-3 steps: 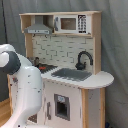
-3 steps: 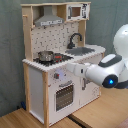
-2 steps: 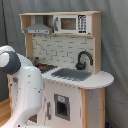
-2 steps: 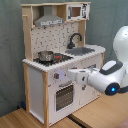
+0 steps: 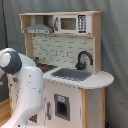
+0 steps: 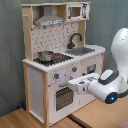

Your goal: Play with the kitchen

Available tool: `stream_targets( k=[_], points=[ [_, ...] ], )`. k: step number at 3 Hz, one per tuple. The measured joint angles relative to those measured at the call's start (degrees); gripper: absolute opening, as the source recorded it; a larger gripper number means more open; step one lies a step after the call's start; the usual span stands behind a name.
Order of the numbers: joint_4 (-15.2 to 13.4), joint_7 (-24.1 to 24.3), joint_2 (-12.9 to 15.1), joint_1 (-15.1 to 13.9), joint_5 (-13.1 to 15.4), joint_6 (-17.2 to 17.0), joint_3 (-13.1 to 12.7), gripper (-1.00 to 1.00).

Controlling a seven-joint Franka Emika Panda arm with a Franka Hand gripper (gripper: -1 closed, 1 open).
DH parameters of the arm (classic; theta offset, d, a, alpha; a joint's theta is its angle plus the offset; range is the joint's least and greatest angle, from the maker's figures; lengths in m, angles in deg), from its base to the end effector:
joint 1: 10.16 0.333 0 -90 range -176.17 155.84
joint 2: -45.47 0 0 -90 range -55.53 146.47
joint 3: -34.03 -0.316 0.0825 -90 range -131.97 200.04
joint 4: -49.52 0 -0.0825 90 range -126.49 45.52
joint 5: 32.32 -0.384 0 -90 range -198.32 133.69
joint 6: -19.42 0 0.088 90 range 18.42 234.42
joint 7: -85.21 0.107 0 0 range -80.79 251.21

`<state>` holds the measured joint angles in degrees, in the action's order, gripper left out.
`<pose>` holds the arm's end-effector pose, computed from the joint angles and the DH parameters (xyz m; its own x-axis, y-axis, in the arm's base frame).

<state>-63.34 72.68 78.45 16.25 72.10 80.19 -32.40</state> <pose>0.1893 0.5511 0.3793 0.1641 0.6182 -0.7687 0.2198 0.7368 0.6394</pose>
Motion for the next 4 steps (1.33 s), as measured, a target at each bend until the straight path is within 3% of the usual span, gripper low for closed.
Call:
stream_targets(
  k=[1, 2, 4],
  points=[
    [-4.6, -2.2, -0.1, -2.5, 2.7, 1.0, 0.1, 1.00],
    [-8.1, -1.4, -0.1, -6.3, 5.1, 4.2, 0.3, 1.00],
    [-8.6, -0.5, -0.3, -13.4, 12.3, 10.0, -1.7, 1.00]
  ],
)
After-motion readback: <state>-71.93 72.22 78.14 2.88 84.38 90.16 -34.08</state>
